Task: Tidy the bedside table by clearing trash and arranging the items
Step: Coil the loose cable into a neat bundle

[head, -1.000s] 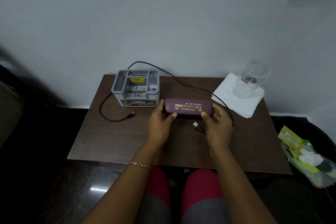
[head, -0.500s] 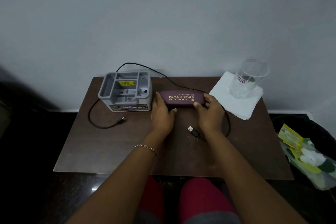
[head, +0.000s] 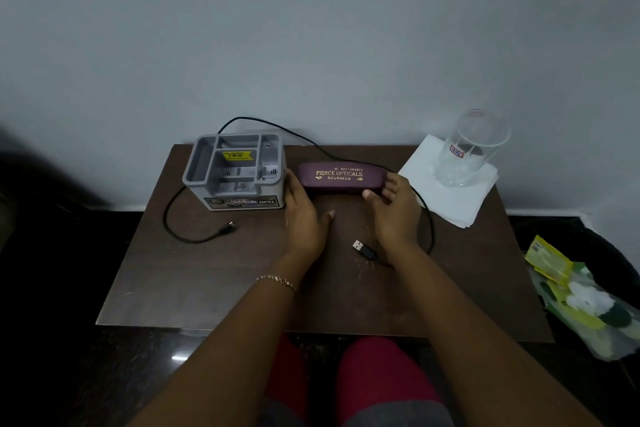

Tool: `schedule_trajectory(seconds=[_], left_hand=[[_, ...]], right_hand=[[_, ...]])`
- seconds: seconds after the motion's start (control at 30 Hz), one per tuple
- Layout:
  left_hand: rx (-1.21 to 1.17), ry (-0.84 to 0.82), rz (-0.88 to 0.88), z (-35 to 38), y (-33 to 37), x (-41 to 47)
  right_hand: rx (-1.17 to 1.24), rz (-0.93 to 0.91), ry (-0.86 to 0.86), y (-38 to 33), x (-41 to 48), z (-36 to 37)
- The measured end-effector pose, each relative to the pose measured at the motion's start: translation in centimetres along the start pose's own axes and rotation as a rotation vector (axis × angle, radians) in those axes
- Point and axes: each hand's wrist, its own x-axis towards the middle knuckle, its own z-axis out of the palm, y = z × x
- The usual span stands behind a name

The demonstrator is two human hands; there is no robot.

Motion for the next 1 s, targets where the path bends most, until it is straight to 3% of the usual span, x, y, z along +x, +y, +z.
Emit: schedule_trajectory(seconds=[0.37, 0.6, 0.83, 1.0], left_hand=[[-0.1, -0.106, 0.053, -2.3, -2.7, -6.5], [-0.318, -0.095, 0.004, -3.0, -1.7, -8.3], [-0.516, -0.114, 0.032, 0.2, 4.7, -6.4], [-0.374, -0.289, 0.19, 3.5, 11.1, -3.5]], right_hand=[[-0.01, -0.007, -0.112, -0.1, -4.4, -0.5], [0.084, 0.025, -0.001, -0.4, -6.6, -3.9], [0.109, 0.072, 0.206, 0.2, -3.6, -10.1], [-0.023, 0.024, 0.184, -0.8, 2.0, -11.7]])
